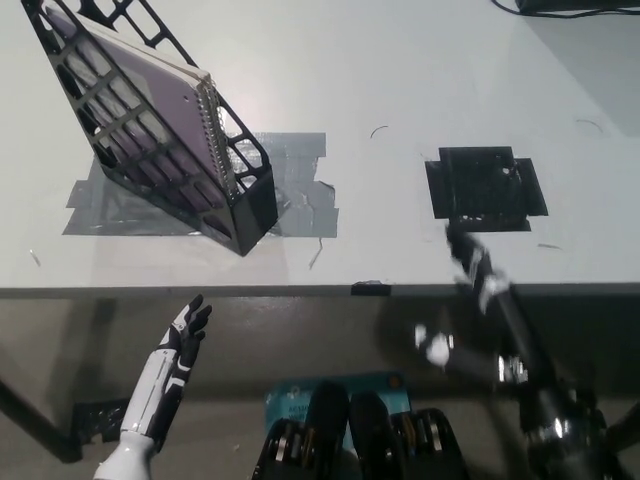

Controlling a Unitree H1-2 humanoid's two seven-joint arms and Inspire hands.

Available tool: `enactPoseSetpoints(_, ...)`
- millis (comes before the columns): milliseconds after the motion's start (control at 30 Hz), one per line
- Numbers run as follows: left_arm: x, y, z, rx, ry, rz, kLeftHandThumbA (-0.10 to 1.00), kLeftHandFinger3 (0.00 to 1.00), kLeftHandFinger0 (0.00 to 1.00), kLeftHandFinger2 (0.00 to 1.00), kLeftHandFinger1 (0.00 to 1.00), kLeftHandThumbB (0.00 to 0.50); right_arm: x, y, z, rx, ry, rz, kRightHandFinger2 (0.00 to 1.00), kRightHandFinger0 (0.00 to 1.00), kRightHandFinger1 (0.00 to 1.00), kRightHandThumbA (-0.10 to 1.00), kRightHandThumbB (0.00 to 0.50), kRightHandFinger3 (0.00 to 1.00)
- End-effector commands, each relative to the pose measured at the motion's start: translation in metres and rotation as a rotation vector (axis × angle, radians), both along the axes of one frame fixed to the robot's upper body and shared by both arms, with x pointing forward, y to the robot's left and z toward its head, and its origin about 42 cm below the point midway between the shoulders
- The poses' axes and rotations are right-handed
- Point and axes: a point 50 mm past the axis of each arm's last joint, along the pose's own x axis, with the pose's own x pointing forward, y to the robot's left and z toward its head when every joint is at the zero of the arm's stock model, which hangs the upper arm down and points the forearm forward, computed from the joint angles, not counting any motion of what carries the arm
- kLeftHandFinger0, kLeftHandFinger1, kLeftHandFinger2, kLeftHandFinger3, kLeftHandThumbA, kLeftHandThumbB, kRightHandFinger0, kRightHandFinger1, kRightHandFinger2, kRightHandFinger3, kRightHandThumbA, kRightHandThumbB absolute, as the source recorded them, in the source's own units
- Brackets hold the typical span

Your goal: A shelf with a book inside it is placed on the center of the desk infront of the robot. The robot uses its right hand to grab the book, take it out and hand it to a person.

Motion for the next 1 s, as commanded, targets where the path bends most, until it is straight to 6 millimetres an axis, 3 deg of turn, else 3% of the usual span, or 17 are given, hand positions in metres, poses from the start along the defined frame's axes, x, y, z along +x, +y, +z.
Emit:
enactPoseSetpoints(0, 0.001, 0.000, 0.008, 0.020, -0.064, -0.022, 1.00, 1.00, 1.00, 1.00, 1.00, 0.282, 0.031, 0.028, 0.056, 0.039, -0.105, 0.036, 1.00, 1.00, 1.00, 0.81, 0.244, 1.00)
enactPoseSetpoints(167, 0.001, -0.004, 0.008, 0.022, -0.067, -0.029, 1.00, 1.00, 1.00, 1.00, 1.00, 0.283, 0.065, 0.071, 0.085, 0.071, -0.105, 0.135, 1.00, 1.00, 1.00, 0.84, 0.251, 1.00)
enactPoseSetpoints(367, -0.005, -0.007, 0.007, 0.036, -0.068, -0.054, 1.00, 1.00, 1.00, 1.00, 1.00, 0.273, 0.096, 0.115, 0.099, 0.038, -0.081, 0.196, 1.00, 1.00, 1.00, 0.89, 0.235, 1.00)
enactPoseSetpoints(467, -0.007, -0.009, 0.005, 0.038, -0.066, -0.061, 1.00, 1.00, 1.00, 1.00, 1.00, 0.309, 0.112, 0.136, 0.104, 0.030, -0.052, 0.219, 1.00, 1.00, 1.00, 0.90, 0.243, 1.00)
enactPoseSetpoints(700, -0.005, -0.011, 0.008, 0.031, -0.068, -0.072, 1.00, 1.00, 1.00, 1.00, 1.00, 0.303, 0.134, 0.167, 0.112, 0.032, 0.006, 0.252, 1.00, 1.00, 1.00, 0.90, 0.287, 1.00)
enactPoseSetpoints(867, -0.005, -0.012, 0.013, 0.042, -0.079, -0.084, 1.00, 1.00, 1.00, 1.00, 1.00, 0.279, 0.139, 0.183, 0.110, 0.025, 0.042, 0.279, 1.00, 1.00, 1.00, 0.92, 0.291, 1.00)
enactPoseSetpoints(967, -0.003, -0.012, 0.015, 0.042, -0.093, -0.097, 1.00, 1.00, 1.00, 1.00, 1.00, 0.265, 0.141, 0.189, 0.110, 0.021, 0.055, 0.284, 1.00, 1.00, 1.00, 0.93, 0.323, 1.00)
